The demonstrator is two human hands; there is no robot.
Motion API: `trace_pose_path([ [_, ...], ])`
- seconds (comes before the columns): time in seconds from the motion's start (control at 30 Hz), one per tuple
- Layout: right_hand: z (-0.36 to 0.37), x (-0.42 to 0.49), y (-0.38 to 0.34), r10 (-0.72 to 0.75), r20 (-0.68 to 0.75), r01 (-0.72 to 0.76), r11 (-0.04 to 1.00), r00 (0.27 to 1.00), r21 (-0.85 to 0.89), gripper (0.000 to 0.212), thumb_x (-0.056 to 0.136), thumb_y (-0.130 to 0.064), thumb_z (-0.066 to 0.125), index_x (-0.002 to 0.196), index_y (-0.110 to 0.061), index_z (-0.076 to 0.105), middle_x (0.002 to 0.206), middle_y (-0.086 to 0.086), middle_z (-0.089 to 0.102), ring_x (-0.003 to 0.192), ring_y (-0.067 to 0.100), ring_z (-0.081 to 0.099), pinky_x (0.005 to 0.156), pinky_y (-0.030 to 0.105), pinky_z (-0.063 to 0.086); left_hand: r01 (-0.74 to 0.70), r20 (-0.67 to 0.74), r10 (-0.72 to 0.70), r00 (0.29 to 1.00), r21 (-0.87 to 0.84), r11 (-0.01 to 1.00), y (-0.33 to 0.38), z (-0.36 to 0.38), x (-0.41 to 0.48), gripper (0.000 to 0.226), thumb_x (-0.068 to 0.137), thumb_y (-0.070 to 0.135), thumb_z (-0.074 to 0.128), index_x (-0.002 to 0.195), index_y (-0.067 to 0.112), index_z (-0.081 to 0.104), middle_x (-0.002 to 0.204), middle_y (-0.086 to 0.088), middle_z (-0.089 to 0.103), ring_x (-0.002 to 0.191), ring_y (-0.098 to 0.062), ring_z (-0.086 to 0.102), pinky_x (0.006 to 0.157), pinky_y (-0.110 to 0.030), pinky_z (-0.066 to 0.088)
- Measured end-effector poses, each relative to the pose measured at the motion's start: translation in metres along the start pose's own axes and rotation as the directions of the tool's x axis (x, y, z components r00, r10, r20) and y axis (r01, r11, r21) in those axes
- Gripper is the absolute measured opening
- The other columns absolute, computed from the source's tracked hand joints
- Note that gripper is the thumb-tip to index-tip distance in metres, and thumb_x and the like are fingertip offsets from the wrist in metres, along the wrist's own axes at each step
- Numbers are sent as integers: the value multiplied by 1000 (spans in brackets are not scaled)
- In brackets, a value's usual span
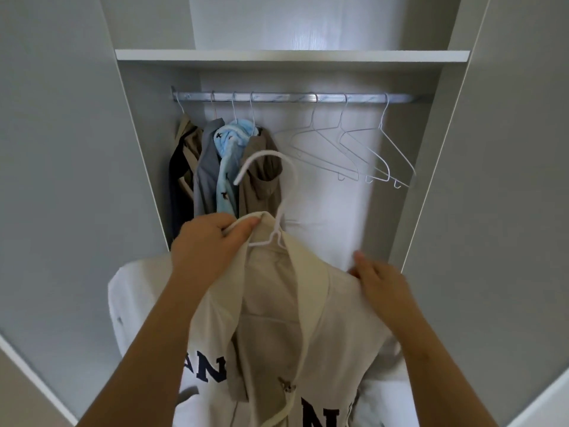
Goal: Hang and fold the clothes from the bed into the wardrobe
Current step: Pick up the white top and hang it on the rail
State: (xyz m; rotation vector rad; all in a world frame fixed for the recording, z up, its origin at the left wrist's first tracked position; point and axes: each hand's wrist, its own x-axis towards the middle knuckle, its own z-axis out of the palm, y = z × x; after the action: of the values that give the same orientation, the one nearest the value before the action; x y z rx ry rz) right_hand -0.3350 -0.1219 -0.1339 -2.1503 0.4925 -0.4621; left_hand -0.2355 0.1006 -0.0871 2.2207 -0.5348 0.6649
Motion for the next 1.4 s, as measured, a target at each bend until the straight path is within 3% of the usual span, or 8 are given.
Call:
trace_pose_path([
  [0.13, 14, -17, -33, -240, 271, 225, 971, 932, 85, 43, 76, -68, 32, 52, -38, 51, 50, -28, 52, 50, -7, 48, 50, 8, 36, -12, 55, 12, 998, 8, 1000, 20, 28, -9, 49, 84, 53, 54, 48, 23, 39, 46, 7, 40, 48, -3, 41, 47, -21, 28],
  [0.33, 12, -13, -30, -311, 255, 258, 940, 915, 221, 36, 90, -36, 54, 57, -29, 45, 47, -22, 50, 46, -4, 45, 49, 5, 34, -22, 51, 23, 998, -31, 999, 25, 46, -17, 46, 92, 46, 41, 63, 15, 57, 55, 6, 51, 54, -11, 48, 52, -18, 33],
  [0.47, 8, -12, -24, -254, 184, 215, 954, 949, 207, 48, 87, -36, 59, 46, -26, 36, 39, -13, 37, 40, 3, 33, 44, 11, 28, 113, 187, -86, 979, -143, 983, 21, 56, -17, 45, 94, 44, 39, 61, 18, 54, 54, 8, 48, 53, -2, 46, 52, -14, 33],
  [0.67, -2, -10, -1, -27, 44, 19, 985, 999, 170, 50, 87, -35, 61, 45, -19, 37, 40, -9, 34, 41, 6, 33, 39, 12, 25, 264, 238, -191, 952, -325, 908, 9, 67, -29, 22, 96, 24, 46, 80, 33, 58, 85, 13, 61, 77, -1, 53, 71, -20, 43],
  [0.9, 0, -12, 17, 153, -2, -148, 963, 988, 225, 53, 87, -35, 62, 40, -22, 39, 31, -10, 35, 41, 9, 35, 46, 21, 26, 651, 466, -455, 759, -519, 554, 16, 82, -27, 22, 94, 15, 48, 79, 21, 63, 79, 2, 63, 71, -8, 58, 56, -15, 42],
  [1.03, 13, -3, 17, 214, 9, -211, 951, 977, 226, 52, 87, -40, 58, 46, -16, 38, 36, -10, 36, 46, 13, 35, 49, 23, 26, 683, 503, -463, 730, -511, 522, 11, 89, -20, 18, 94, 16, 50, 80, 21, 61, 77, 1, 63, 68, -7, 59, 59, -18, 41],
  [1.17, 24, 17, 10, 243, 55, -249, 930, 968, 270, 45, 89, -43, 54, 66, -4, 54, 61, 8, 50, 57, 19, 46, 53, 25, 33, 665, 460, -480, 747, -533, 524, -6, 99, 0, 13, 95, 17, 49, 88, 22, 58, 83, -2, 63, 73, -11, 60, 59, -16, 40],
  [1.4, 51, 94, -15, 258, 59, -262, 897, 964, 357, 34, 89, -35, 56, 63, -13, 59, 52, -1, 59, 50, 8, 53, 39, 17, 37, 632, 438, -458, 773, -586, 507, -44, 128, 75, 12, 96, 15, 47, 97, 20, 58, 79, 0, 62, 70, -11, 58, 61, -18, 46],
])
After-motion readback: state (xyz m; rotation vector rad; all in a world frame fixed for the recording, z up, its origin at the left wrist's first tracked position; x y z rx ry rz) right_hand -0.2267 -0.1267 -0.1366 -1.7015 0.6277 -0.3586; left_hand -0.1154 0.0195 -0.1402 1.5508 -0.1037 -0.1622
